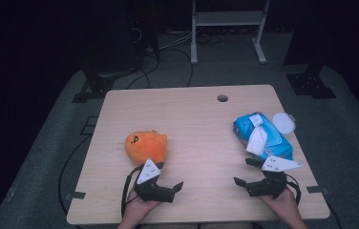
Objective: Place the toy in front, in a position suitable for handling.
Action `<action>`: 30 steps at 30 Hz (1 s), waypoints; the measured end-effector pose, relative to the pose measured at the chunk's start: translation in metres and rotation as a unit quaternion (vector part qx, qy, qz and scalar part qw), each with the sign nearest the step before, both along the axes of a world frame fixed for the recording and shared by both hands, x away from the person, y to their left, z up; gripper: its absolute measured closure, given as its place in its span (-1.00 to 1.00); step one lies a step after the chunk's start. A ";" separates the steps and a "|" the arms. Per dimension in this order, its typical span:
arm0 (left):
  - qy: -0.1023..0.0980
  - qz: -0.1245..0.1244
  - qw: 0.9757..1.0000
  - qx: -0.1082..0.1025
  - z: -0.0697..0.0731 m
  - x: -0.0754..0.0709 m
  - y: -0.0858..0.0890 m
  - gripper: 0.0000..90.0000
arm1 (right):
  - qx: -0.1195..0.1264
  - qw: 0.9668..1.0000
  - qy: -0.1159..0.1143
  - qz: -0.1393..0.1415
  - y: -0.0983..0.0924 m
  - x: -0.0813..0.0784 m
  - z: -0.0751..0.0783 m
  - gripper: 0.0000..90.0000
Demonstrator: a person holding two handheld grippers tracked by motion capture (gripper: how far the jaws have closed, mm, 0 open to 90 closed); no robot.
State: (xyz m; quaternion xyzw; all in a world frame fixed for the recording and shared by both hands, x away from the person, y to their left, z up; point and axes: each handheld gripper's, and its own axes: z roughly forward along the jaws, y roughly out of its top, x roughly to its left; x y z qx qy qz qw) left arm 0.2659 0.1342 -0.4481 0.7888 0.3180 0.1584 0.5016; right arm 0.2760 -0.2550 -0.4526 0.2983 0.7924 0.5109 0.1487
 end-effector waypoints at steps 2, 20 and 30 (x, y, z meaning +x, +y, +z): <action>-0.002 0.001 1.000 0.000 0.001 0.000 0.000 -0.95 | 0.000 1.000 0.000 0.000 0.000 0.000 0.000 -0.70; -0.036 0.003 0.999 -0.011 0.041 0.012 0.018 -0.95 | -0.001 1.000 0.000 -0.001 0.001 -0.002 0.001 -0.70; -0.050 0.036 0.998 0.012 0.062 0.037 0.046 -0.95 | -0.007 1.000 -0.002 0.010 0.005 -0.003 0.002 -0.70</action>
